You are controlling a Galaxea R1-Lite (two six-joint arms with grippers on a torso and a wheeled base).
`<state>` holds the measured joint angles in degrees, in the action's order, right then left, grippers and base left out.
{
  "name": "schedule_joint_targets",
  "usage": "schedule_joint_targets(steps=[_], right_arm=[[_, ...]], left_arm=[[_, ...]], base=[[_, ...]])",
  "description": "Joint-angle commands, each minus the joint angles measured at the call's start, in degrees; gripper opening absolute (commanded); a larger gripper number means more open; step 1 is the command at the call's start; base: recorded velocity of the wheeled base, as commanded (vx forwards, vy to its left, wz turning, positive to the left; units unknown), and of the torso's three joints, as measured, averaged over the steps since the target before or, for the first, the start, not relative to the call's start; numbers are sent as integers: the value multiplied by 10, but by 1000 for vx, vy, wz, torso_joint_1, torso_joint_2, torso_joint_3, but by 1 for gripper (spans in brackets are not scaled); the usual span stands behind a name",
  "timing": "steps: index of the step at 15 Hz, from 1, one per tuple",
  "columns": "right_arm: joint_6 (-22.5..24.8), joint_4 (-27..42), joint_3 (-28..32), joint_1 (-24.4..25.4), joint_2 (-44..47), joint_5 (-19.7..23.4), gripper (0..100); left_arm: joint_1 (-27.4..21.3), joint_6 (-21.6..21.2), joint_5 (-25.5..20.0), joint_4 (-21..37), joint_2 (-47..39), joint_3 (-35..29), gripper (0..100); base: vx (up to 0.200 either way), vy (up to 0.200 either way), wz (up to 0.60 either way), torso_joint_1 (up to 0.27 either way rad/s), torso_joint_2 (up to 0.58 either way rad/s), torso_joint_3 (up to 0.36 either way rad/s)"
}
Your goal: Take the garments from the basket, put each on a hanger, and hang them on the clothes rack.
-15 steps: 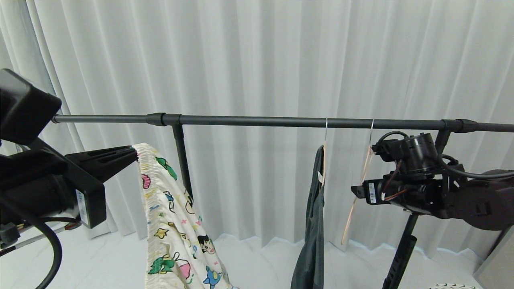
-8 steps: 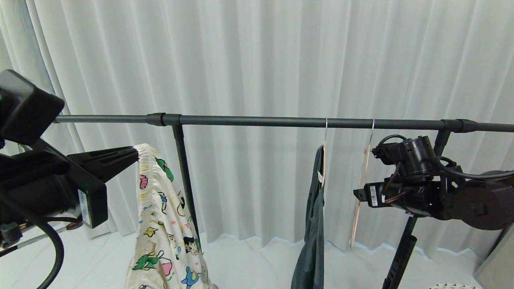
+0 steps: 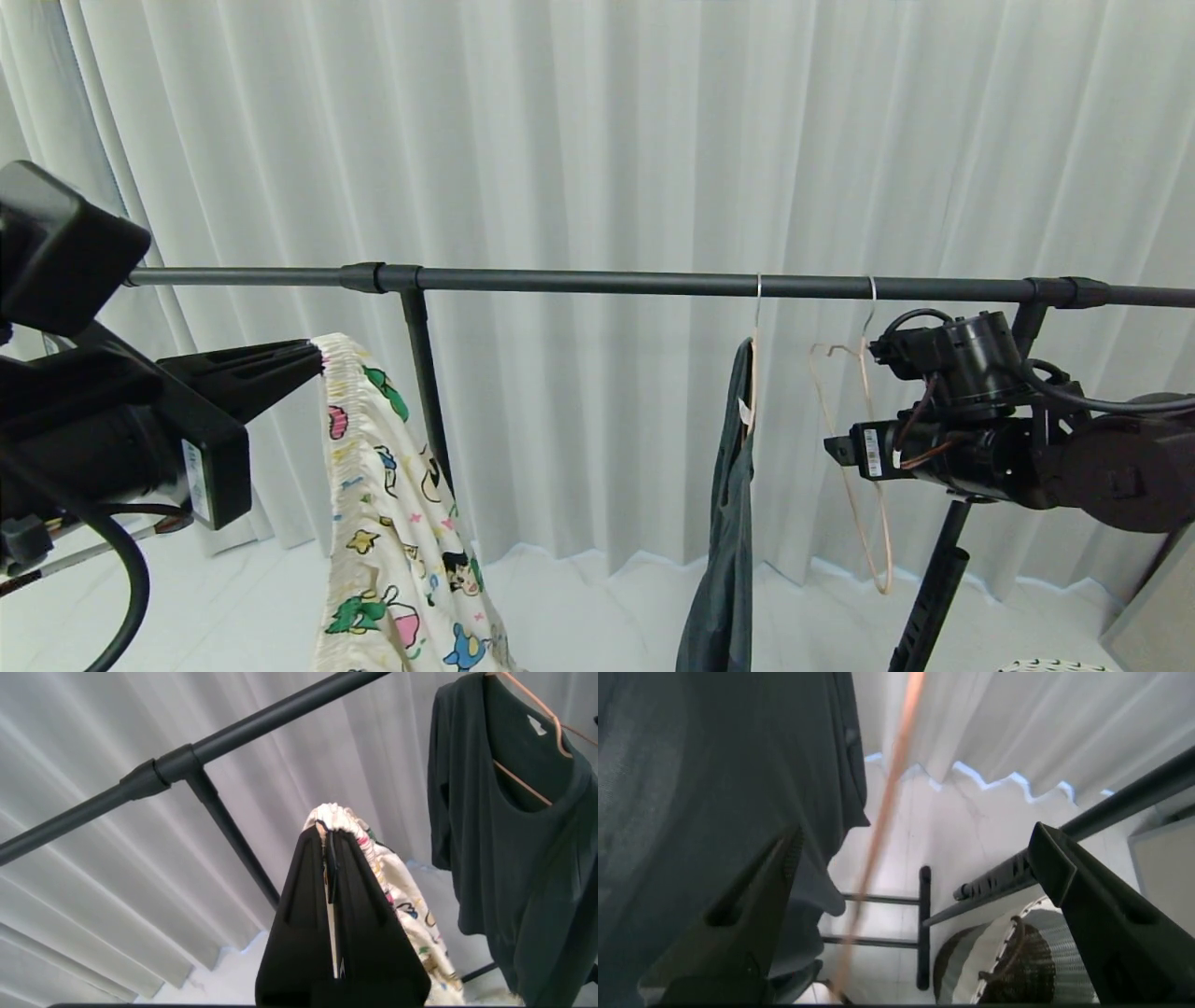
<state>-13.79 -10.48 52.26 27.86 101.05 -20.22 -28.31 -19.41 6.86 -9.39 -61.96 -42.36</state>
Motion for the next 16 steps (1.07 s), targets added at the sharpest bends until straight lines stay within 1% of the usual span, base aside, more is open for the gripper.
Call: schedule_joint_targets(steps=[1,3,6,7,11,13,16], right_arm=[[-1,-1,0,0,10,1,100],[-6,-1,0,-7,28,2,100],[-31,1,18,-16,51,16,100],[-31,2,21,-19,53,19,0],[-31,8,21,-36,61,27,0],[-31,8,26,-37,57,35,0],[-30,7,26,-36,40,36,0]], left_arm=[[0,0,0,0,-2,-1,0],[0,-1,1,0,-2,-4,0],[0,-1,3,0,-3,-7,0],[0,-1,3,0,-3,-7,0],[0,-1,3,0,-5,-7,0],[0,-1,3,0,-6,-6,0],[0,0,3,0,-10,-7,0]], base=[[0,0,0,0,0,0],[0,0,0,0,0,0],[0,0,0,0,0,0],[0,0,0,0,0,0],[0,0,0,0,0,0],[0,0,0,0,0,0],[0,0,0,0,0,0]])
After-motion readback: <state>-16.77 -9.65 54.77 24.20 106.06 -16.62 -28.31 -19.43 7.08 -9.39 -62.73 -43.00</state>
